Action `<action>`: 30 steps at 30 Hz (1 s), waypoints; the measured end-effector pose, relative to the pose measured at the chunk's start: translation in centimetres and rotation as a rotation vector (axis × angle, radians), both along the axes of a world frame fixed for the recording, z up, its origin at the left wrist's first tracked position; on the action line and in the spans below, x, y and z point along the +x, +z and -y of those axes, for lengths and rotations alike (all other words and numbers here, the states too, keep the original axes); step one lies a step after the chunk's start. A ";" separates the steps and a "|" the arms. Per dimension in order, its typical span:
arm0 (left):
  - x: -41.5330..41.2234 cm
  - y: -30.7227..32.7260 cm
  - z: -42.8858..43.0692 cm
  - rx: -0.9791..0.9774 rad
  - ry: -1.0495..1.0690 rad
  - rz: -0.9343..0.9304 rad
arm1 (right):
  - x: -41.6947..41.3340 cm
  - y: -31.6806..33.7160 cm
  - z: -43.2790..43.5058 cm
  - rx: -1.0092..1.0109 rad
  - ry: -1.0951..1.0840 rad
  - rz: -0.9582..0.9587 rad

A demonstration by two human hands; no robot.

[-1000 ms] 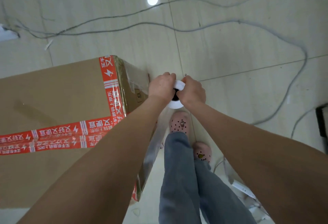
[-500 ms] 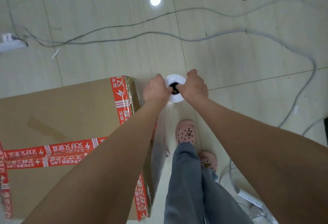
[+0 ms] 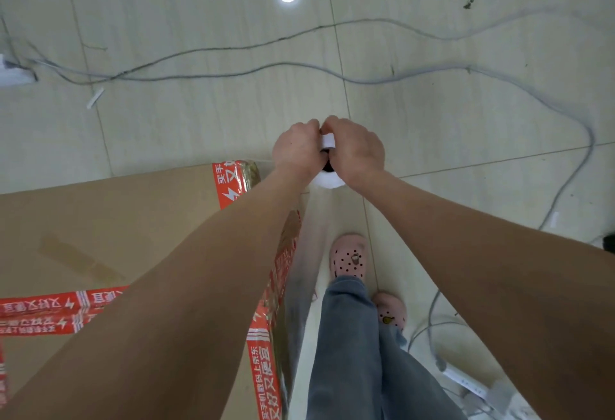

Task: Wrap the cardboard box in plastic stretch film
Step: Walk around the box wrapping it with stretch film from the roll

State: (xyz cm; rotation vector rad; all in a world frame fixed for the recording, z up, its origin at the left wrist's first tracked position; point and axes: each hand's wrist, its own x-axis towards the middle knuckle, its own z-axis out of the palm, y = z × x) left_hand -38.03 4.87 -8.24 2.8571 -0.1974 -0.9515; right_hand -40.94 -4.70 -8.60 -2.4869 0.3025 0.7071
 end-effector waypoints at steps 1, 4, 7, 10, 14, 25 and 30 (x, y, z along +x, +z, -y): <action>0.3 0.0 -0.3 -0.003 0.047 -0.005 | 0.4 0.1 -0.3 0.002 0.006 -0.002; 1.6 0.2 -1.2 -0.009 0.157 -0.026 | 1.4 -0.1 -0.9 -0.011 -0.179 -0.069; 3.0 0.5 -2.4 0.046 0.212 -0.051 | 2.5 -0.4 -1.2 0.031 -0.375 -0.214; 3.6 0.6 -3.0 0.053 0.149 -0.056 | 3.5 -0.3 -1.6 0.015 -0.303 -0.177; 4.8 0.5 -2.8 -0.027 0.009 -0.028 | 4.9 -0.6 -2.4 0.054 -0.251 -0.109; 7.7 0.1 -3.8 -0.028 0.316 -0.056 | 9.1 -0.2 -2.6 0.023 -0.068 -0.165; 9.2 0.3 -4.4 -0.022 0.420 -0.101 | 11.1 -0.5 -2.4 0.115 -0.082 -0.322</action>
